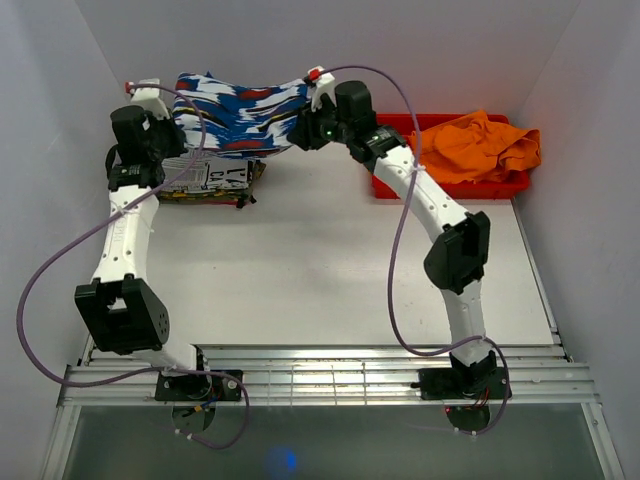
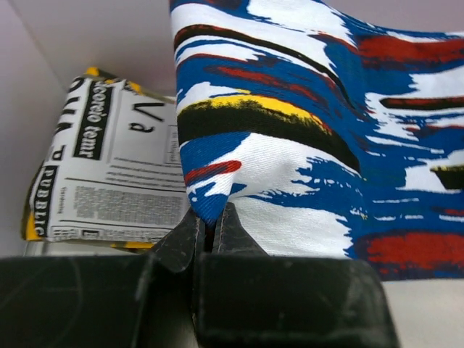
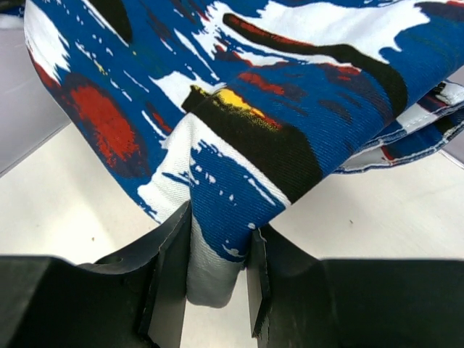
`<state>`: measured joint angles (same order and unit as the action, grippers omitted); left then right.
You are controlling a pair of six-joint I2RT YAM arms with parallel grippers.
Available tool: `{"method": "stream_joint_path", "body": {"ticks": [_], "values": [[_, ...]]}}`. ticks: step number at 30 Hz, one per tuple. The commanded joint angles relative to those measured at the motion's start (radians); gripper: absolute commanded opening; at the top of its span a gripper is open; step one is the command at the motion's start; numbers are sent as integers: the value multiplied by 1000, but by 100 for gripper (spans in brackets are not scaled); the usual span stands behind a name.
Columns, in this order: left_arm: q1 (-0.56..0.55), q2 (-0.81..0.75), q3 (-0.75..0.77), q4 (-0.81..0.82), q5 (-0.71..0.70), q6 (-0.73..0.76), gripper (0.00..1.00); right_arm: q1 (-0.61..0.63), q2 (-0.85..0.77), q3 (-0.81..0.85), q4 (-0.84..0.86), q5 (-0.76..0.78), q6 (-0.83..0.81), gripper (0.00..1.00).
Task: Fold and stack the trousers
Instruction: Neatly place the folded trousers to the corner
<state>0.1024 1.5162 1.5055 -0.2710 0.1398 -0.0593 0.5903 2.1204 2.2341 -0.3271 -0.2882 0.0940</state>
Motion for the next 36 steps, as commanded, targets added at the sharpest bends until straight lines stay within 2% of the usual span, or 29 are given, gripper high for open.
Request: {"method": "stream_joint_path", "body": {"ticks": [1,5,6,11,14,20,27,33,35,36], "values": [[123,30,56,180,-5,-14,0,46,35,58,227,110,-37,8],[233,90,52,310,84,-74,0,98,114,50,433,167,-50,8],[300,111,14,391,102,-89,0,129,228,147,533,228,-60,8],[361,147,-33,490,151,-100,0,172,334,193,670,284,-149,8],[416,179,-71,559,190,-103,0,180,398,213,709,320,-178,8],[453,297,-87,667,261,-103,0,178,503,226,793,345,-198,8],[456,455,-71,707,299,-126,0,178,590,231,823,357,-203,8],[456,548,-36,682,254,-85,0,178,610,222,824,376,-211,8],[457,556,-34,676,253,-93,0,178,601,211,820,386,-206,14],[457,558,-36,674,260,-102,0,178,589,206,821,392,-208,23]]}}
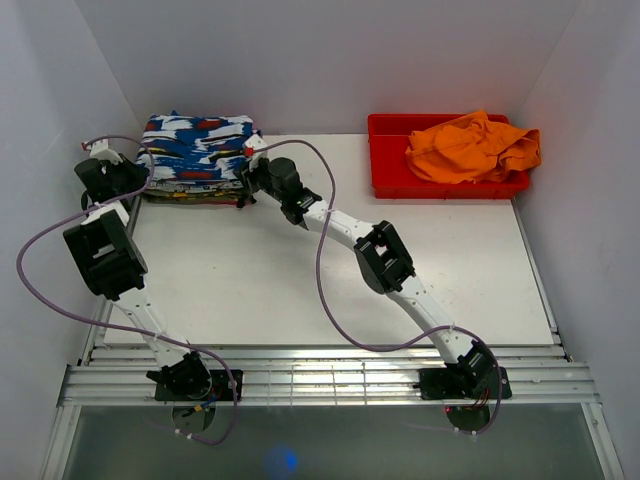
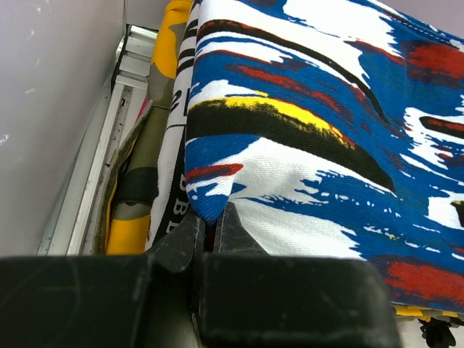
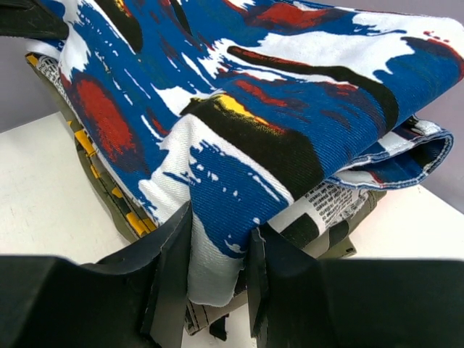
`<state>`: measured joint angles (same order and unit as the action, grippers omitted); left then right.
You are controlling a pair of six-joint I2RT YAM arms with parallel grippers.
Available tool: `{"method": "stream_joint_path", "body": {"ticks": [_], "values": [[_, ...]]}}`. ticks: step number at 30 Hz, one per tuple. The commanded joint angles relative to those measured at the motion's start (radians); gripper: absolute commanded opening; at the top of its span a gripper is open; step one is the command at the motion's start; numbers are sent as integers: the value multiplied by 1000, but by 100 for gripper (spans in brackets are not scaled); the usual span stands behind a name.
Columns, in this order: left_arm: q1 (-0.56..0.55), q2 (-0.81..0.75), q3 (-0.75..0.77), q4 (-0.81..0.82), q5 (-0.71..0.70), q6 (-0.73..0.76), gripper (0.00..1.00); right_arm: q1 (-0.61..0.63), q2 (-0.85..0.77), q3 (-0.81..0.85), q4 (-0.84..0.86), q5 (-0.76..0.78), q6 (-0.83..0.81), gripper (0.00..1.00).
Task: Fold and stack the trousers
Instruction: Neatly place the folded trousers to the corner
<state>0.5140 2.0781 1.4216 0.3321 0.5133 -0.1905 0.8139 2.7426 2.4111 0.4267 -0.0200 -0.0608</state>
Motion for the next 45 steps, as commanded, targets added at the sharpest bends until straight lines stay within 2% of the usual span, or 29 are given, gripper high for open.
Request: {"method": "stream_joint_path", "body": {"ticks": [1,3,4,5,6,8,9,11,12,14,21,25,27,29,33,35,37,41,42,43,45], "values": [[46,-4,48,67,-110,23,6,-47,-38,25,72,127,-54,28],[46,2,63,50,-104,16,20,-48,-60,22,73,130,-57,41],[46,7,72,27,-107,11,28,-51,-70,17,70,130,-56,44],[46,10,103,7,-108,10,43,-51,-99,10,61,134,-56,53],[46,11,123,-16,-113,10,49,-53,-119,-9,58,137,-56,59],[47,5,166,-91,-124,6,61,-62,-188,-74,57,146,-50,74],[46,-3,203,-112,-130,10,63,-67,-208,-89,49,144,-47,89],[44,-24,236,-186,-154,13,68,-81,-256,-99,0,146,-40,97],[46,-29,279,-215,-156,14,73,-82,-271,-99,-18,144,-42,95],[46,-38,322,-319,-162,19,77,-91,-320,-113,-46,159,-54,90],[46,-137,398,-588,-214,114,98,-140,-492,-174,-175,127,-57,90],[49,-219,402,-744,-246,181,98,-214,-572,-171,-354,88,-36,90],[49,-260,363,-769,-246,225,98,-246,-635,-191,-422,45,-22,90],[49,-314,336,-827,-240,237,98,-300,-707,-237,-558,-21,-7,90],[44,-334,372,-1027,27,298,98,-396,-836,-348,-785,-122,-30,90],[-5,-334,362,-1151,33,376,98,-475,-918,-447,-897,-194,-71,90],[-84,-343,309,-1238,-22,445,98,-548,-984,-544,-956,-218,-114,90],[-227,-443,111,-1228,-73,534,98,-700,-1186,-820,-1059,-242,-246,90],[-264,-476,76,-1216,-85,534,98,-732,-1218,-927,-1066,-248,-260,90],[-348,-483,18,-1200,-96,536,98,-802,-1244,-973,-1080,-259,-272,90],[-437,-475,-15,-1199,-165,508,98,-893,-1307,-1058,-1094,-288,-303,90]]}}
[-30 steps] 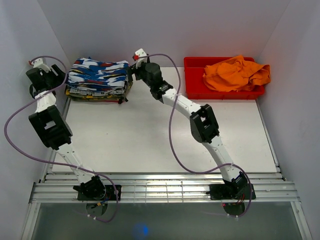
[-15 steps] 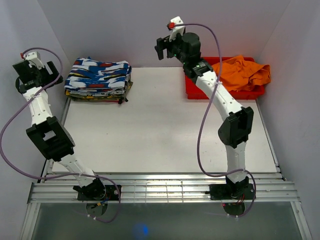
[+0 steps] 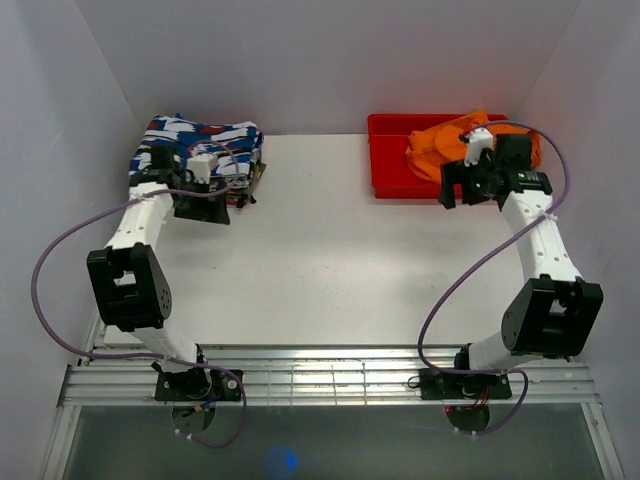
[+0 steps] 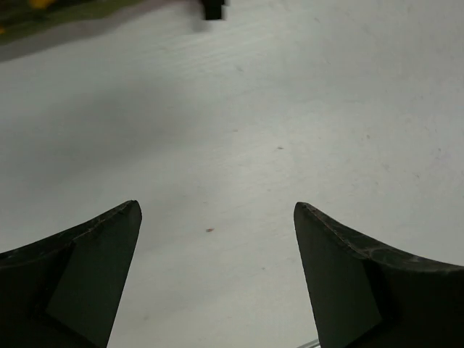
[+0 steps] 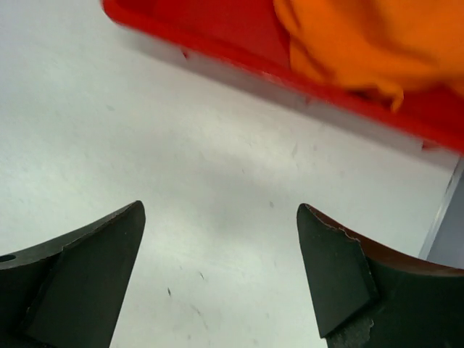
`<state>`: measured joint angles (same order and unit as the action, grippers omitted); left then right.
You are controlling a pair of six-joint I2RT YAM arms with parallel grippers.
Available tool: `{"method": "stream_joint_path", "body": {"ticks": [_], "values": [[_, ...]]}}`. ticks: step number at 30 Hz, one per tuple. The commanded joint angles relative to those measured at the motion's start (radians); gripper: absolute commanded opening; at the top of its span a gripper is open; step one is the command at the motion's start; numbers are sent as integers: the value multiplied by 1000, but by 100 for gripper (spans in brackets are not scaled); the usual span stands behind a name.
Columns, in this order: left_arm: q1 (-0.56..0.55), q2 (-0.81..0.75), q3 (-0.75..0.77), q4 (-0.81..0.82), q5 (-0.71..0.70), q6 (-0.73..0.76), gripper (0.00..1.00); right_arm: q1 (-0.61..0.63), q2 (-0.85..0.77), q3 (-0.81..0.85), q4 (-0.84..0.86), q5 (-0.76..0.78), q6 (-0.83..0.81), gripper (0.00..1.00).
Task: Fold and stack the trousers
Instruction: Neatly place the folded trousers to the corner
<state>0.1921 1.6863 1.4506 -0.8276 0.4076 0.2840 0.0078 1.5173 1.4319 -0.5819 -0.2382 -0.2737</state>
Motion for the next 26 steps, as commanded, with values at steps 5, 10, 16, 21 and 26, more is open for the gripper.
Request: {"method": "stream_joint_path", "body": {"ticks": [5,10,16,21,26], "values": [[-258,-30,-61,-27,-41,-77,98,-235,-147,-240,-176,-131,-157,90],[-266,-16,-39,16,-7,-150,98,-235,-225,-333,-217,-145,-202,90],[-267,-17,-12,39,-30,-175,98,-233,-275,-412,-231,-190,-194,90],[-269,-20,-15,45,-44,-186,98,-235,-295,-432,-236,-205,-180,90],[-267,-34,-27,54,-82,-186,98,-235,-301,-426,-260,-202,-182,90]]}}
